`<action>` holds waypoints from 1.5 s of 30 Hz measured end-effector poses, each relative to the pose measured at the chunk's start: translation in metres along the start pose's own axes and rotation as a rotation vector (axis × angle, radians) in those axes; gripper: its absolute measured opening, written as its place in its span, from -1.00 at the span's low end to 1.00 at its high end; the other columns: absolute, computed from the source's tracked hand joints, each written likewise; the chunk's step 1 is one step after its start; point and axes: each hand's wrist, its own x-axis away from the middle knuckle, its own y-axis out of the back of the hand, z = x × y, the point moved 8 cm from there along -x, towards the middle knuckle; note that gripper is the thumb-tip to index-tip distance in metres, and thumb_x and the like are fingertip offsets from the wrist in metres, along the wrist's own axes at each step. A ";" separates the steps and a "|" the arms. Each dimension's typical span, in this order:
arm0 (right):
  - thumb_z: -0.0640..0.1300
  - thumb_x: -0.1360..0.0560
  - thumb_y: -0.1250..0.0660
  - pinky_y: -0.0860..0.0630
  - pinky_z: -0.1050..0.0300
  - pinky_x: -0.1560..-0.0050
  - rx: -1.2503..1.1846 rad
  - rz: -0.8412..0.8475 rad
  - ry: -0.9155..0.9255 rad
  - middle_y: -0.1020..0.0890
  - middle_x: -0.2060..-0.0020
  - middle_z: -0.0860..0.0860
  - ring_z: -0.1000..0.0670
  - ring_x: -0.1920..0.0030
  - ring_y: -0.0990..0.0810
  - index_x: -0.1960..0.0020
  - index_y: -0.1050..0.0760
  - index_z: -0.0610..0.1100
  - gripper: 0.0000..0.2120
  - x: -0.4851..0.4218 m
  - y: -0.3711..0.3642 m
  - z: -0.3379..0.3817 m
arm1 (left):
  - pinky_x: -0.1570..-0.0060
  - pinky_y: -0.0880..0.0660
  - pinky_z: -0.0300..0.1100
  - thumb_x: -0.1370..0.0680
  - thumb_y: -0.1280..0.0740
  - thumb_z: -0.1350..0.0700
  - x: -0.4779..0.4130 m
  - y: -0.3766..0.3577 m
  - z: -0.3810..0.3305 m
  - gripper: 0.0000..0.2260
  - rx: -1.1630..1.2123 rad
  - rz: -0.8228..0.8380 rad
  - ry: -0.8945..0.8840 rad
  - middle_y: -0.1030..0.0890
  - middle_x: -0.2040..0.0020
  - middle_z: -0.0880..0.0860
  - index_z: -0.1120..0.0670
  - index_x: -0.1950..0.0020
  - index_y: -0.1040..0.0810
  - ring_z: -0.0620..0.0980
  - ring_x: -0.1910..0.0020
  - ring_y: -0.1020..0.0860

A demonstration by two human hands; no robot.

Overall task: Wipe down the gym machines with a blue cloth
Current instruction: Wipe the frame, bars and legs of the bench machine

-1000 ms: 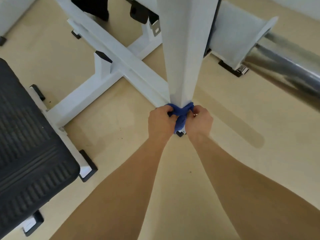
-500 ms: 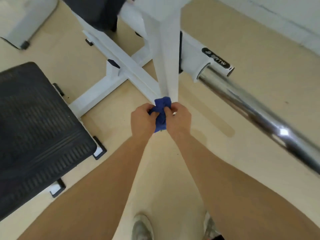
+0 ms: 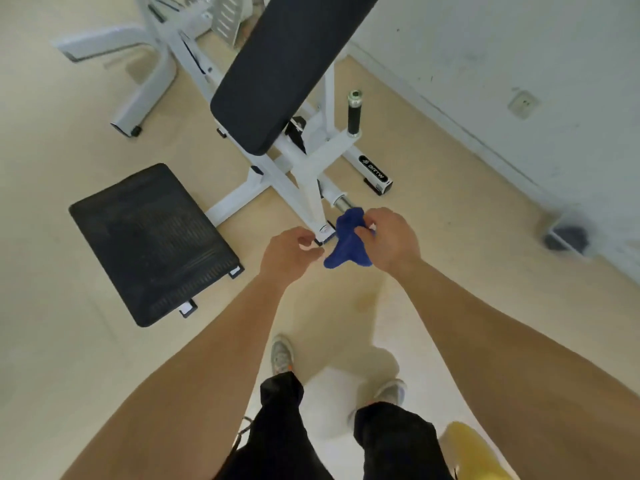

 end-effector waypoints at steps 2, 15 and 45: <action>-0.07 -0.58 -0.28 -0.52 -0.02 0.05 0.020 -0.002 -0.003 -0.60 0.03 -0.05 -0.12 0.04 -0.57 -0.03 -0.52 -0.13 -0.87 -0.005 0.010 -0.009 | 0.09 -0.36 -0.39 -0.46 -0.49 -0.01 -0.007 -0.007 -0.012 -0.71 0.024 -0.001 -0.016 -0.62 -0.02 -0.09 0.01 -0.15 -0.60 -0.14 0.03 -0.52; -0.10 -0.55 -0.30 -0.49 0.03 0.12 -0.013 0.133 0.007 -0.62 0.17 0.01 -0.09 0.11 -0.57 0.13 -0.49 -0.02 -0.92 -0.013 -0.001 -0.026 | -0.03 -0.43 -0.22 -0.48 -0.47 0.13 -0.041 -0.030 -0.062 -0.83 -0.012 0.223 -0.229 -0.60 0.09 -0.13 0.06 -0.06 -0.66 -0.18 0.16 -0.54; -0.12 -0.47 -0.26 -0.48 0.09 0.14 0.349 0.411 -0.030 -0.58 0.05 0.08 -0.05 0.06 -0.57 -0.08 -0.49 0.10 -0.78 -0.018 -0.030 -0.037 | 0.25 -0.45 -0.28 -0.55 -0.37 0.02 -0.024 -0.040 -0.042 -0.87 -0.062 0.295 -0.134 -0.63 0.23 -0.07 0.04 0.02 -0.67 -0.11 0.23 -0.58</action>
